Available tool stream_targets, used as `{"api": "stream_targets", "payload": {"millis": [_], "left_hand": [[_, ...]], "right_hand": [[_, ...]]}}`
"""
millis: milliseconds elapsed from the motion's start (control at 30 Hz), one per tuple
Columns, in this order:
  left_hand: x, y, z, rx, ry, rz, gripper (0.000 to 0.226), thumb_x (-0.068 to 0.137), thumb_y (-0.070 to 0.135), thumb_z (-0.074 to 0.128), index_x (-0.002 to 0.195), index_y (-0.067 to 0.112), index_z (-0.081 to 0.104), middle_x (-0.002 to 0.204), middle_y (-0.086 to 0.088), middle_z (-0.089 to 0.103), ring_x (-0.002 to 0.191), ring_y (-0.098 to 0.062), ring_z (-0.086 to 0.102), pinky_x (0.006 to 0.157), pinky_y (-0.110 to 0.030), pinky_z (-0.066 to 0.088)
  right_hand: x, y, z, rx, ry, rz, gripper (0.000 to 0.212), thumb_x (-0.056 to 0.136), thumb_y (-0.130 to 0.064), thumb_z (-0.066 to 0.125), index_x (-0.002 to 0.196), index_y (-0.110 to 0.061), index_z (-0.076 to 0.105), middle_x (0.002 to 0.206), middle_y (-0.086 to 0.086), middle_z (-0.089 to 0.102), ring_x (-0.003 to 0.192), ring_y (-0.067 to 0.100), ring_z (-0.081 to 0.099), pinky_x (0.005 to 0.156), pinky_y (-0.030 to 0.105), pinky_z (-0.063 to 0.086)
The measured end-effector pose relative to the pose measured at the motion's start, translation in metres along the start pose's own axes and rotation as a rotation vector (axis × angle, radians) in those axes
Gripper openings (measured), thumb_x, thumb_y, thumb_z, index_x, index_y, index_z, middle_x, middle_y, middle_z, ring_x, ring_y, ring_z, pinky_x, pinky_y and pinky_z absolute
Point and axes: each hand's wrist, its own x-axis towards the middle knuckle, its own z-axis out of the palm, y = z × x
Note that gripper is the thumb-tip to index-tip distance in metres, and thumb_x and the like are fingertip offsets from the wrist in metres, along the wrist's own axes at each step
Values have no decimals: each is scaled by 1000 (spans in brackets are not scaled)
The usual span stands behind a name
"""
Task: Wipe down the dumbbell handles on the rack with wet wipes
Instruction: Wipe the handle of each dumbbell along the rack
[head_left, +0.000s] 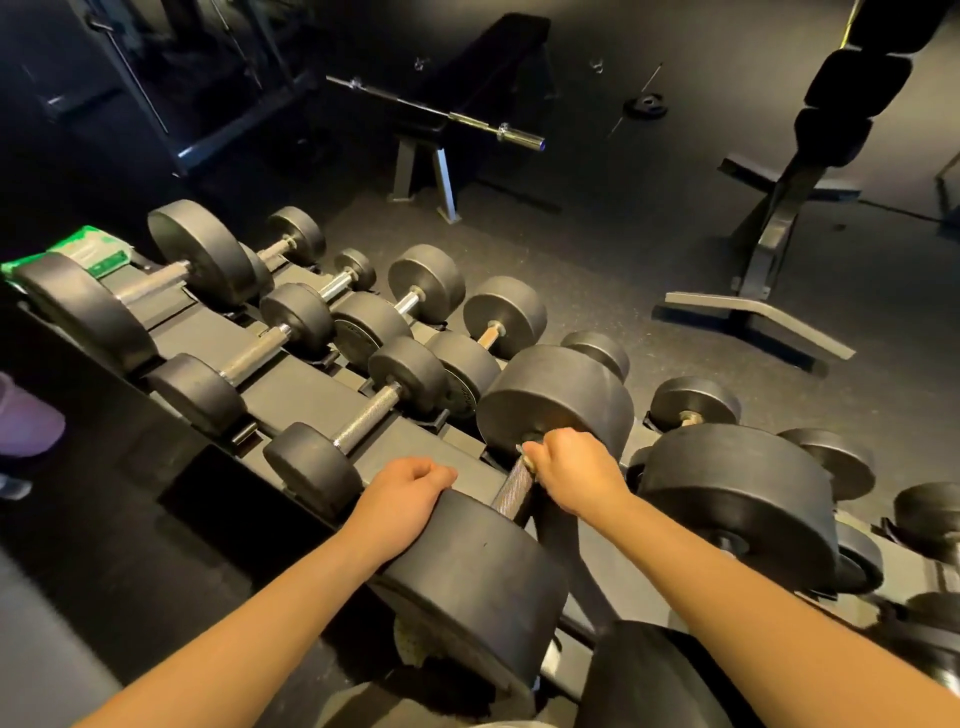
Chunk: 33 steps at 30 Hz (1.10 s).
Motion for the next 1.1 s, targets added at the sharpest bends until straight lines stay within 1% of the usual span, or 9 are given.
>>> {"api": "stream_targets", "payload": {"millis": [100, 167, 367, 500, 633, 733, 833, 1000, 1100], "left_hand": [[5, -6, 0, 1, -9, 5, 45, 98, 43, 61, 87, -1, 67, 73, -7, 62, 71, -19, 60, 83, -48, 54], [7, -7, -1, -2, -2, 4, 45, 97, 44, 61, 85, 1, 67, 71, -8, 61, 69, -21, 60, 79, -46, 53], [8, -10, 0, -14, -3, 12, 44, 97, 45, 61, 85, 3, 69, 77, -12, 65, 71, -15, 58, 70, -36, 46], [9, -11, -1, 8, -17, 27, 49, 98, 47, 59, 88, 0, 67, 71, -3, 55, 67, -14, 53, 67, -34, 42], [9, -12, -4, 74, -37, 78, 52, 99, 52, 56, 91, 3, 68, 80, -13, 64, 71, -16, 56, 69, -35, 44], [6, -11, -14, 152, -16, 108, 47, 100, 54, 54, 86, 12, 68, 79, -10, 65, 70, -15, 60, 69, -34, 47], [4, -15, -37, 226, 102, 153, 27, 100, 44, 59, 80, 27, 64, 68, 7, 62, 66, -8, 59, 67, -28, 49], [15, -43, -85, 359, 421, 266, 6, 97, 28, 64, 91, 27, 66, 85, 13, 61, 80, -5, 60, 73, -26, 52], [36, -68, -103, 426, 596, 230, 13, 98, 26, 62, 109, 21, 66, 103, 8, 60, 98, -11, 57, 90, -35, 51]], "right_hand": [[-3, -5, 12, -255, 120, -212, 23, 105, -35, 51, 117, -15, 51, 93, 6, 69, 79, 28, 66, 66, 36, 48], [-1, -9, 15, -266, 76, -320, 18, 103, -28, 54, 118, -18, 53, 98, 4, 70, 85, 27, 68, 74, 38, 54], [7, -25, -3, -26, -601, -470, 24, 98, -15, 51, 88, -12, 73, 80, 4, 68, 75, 23, 62, 74, 40, 57], [25, -31, -18, -595, -210, -549, 19, 97, -30, 63, 111, -20, 70, 105, 2, 64, 82, 20, 60, 70, 33, 48], [16, -36, 4, -884, -128, -600, 33, 93, -24, 68, 123, -11, 63, 120, 11, 55, 102, 29, 58, 74, 38, 53], [9, -33, 11, -624, -228, -724, 15, 99, -25, 58, 106, -16, 69, 101, 5, 63, 95, 23, 56, 78, 38, 53], [16, -31, 6, -182, -460, -569, 23, 94, -22, 53, 76, -13, 64, 72, 3, 59, 71, 18, 56, 69, 39, 52], [47, -55, 6, 183, -398, -399, 17, 96, -24, 68, 84, -14, 75, 68, -7, 65, 63, -3, 60, 59, 15, 47], [64, -79, 24, 203, -324, -429, 11, 94, -32, 72, 88, -22, 71, 72, -9, 64, 66, 1, 60, 65, 24, 51]]}}
